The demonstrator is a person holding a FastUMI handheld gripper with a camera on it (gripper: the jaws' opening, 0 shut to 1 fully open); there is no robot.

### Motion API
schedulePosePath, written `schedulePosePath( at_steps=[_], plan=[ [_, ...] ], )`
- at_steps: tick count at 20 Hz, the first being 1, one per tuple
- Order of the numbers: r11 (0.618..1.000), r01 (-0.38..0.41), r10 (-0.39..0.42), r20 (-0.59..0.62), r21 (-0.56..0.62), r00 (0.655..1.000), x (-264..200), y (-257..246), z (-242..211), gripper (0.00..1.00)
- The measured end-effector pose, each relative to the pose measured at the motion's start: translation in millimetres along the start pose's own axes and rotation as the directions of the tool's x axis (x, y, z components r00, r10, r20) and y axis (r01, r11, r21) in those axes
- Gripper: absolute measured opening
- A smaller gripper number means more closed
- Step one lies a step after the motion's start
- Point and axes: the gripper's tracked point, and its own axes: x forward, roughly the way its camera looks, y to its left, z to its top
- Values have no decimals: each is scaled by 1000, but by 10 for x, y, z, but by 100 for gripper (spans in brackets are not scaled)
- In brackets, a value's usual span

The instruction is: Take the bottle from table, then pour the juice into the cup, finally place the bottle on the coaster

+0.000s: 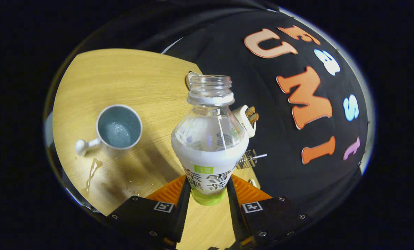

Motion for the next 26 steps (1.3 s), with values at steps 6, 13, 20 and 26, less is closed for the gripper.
schedulePosePath(
  at_steps=[6,13,20,26],
  plan=[
    [939,-74,70,25,336,997,38,-248,-84,57],
    [805,-106,80,70,584,994,377,-701,-146,57],
    [686,-122,68,103,718,992,1080,-980,-149,57],
    [645,-139,102,95,752,990,1548,-793,-268,57]
  ],
)
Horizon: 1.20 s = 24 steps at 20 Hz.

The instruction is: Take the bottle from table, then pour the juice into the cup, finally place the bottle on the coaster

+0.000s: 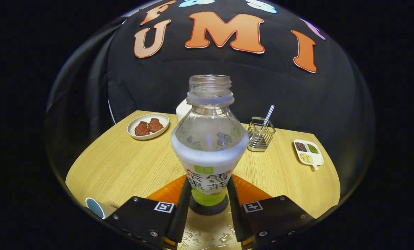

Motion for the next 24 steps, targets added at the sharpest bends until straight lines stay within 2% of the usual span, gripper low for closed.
schedulePosePath(
  at_steps=[3,6,10,13,15,17,19,20,24],
  plan=[
    [999,-8,9,-37,33,999,178,20,-197,57],
    [1000,22,-21,-54,17,998,263,-49,-303,60],
    [998,17,-15,-50,53,999,274,-59,-332,61],
    [999,29,-27,-59,35,998,211,-71,-384,65],
    [999,27,-25,-70,31,997,145,-47,-410,69],
    [999,26,-23,-69,37,997,32,-47,-374,79],
    [999,25,-23,-43,46,999,-141,-54,-276,94],
    [998,20,-19,-29,52,999,-233,-53,-220,97],
    [998,34,-35,35,49,999,-732,-192,72,98]
  ],
)
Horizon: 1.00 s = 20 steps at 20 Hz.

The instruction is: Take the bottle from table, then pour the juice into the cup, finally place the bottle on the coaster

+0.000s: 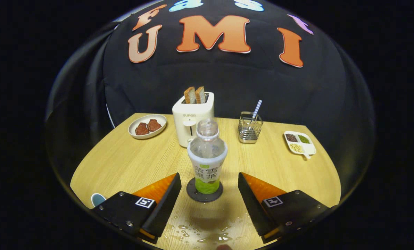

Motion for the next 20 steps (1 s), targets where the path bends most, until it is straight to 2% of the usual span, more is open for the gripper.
schedulePosePath(
  at_steps=[5,9,15,20],
  plan=[
    [998,49,-51,81,27,995,-711,-270,410,97],
    [992,70,-84,139,101,987,-1266,-444,724,97],
    [980,142,-172,241,139,955,-2025,-806,1057,97],
    [969,180,-224,296,168,929,-2391,-973,1181,97]
  ],
)
